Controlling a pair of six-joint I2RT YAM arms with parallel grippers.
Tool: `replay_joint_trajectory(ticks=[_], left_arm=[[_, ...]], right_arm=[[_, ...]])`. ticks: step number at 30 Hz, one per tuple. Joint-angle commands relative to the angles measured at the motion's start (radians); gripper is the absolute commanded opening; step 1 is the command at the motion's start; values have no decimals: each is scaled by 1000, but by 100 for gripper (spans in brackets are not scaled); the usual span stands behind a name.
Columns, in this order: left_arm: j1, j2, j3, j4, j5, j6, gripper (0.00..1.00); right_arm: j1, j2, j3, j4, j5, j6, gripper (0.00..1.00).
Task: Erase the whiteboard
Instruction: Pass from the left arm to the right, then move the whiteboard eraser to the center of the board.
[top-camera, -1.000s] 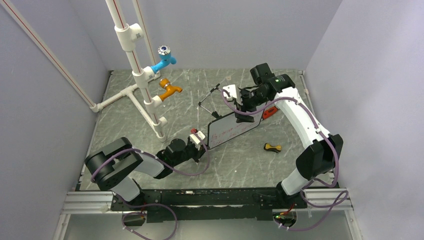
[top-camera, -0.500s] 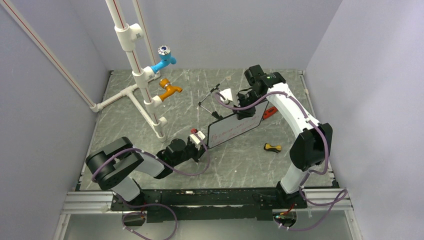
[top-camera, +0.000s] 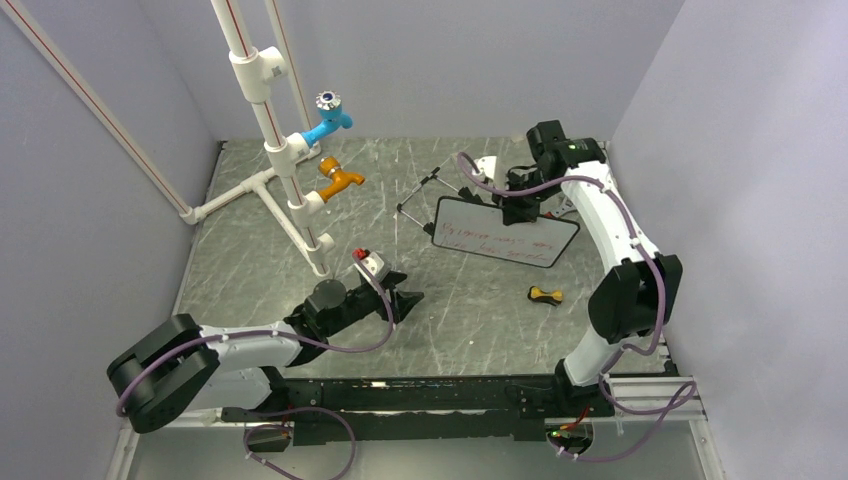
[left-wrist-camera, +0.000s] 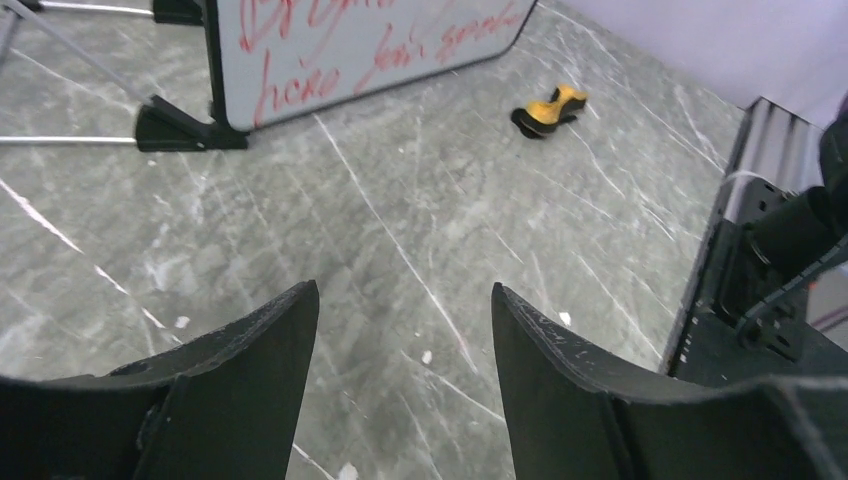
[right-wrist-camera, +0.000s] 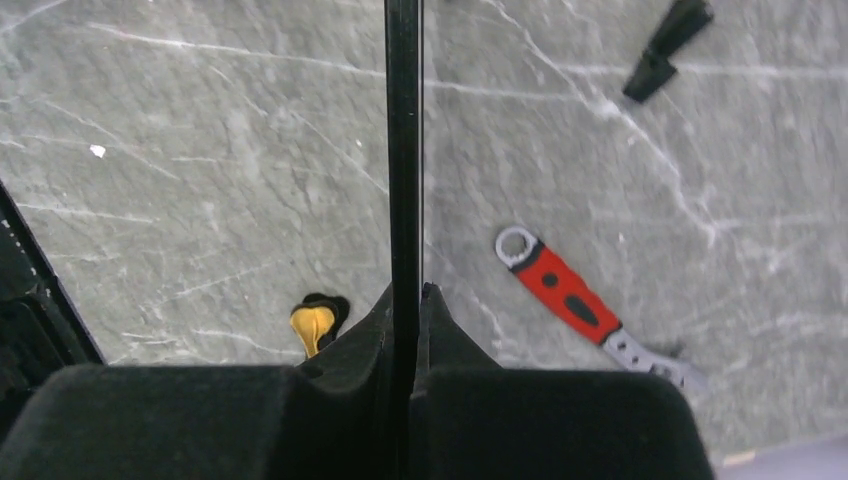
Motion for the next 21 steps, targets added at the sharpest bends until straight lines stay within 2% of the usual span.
replay_joint_trajectory(ticks=[1, 5, 14, 17, 21], left_arm=[[-21, -51, -13, -87, 71, -45, 68], [-38, -110, -46, -104, 72, -49, 69], [-50, -214, -73, -168, 46, -67, 71], [-50, -274, -84, -204, 25, -67, 72], [-49, -371, -106, -246, -3, -68, 73]], right_arm=[[-54, -86, 40, -7, 64, 80, 0], [-151, -147, -23, -42, 89, 109, 0], [-339, -345, -324, 102, 169, 191, 0], [-351, -389, -390, 145, 164, 279, 0], [-345, -464, -469, 165, 68, 360, 0]])
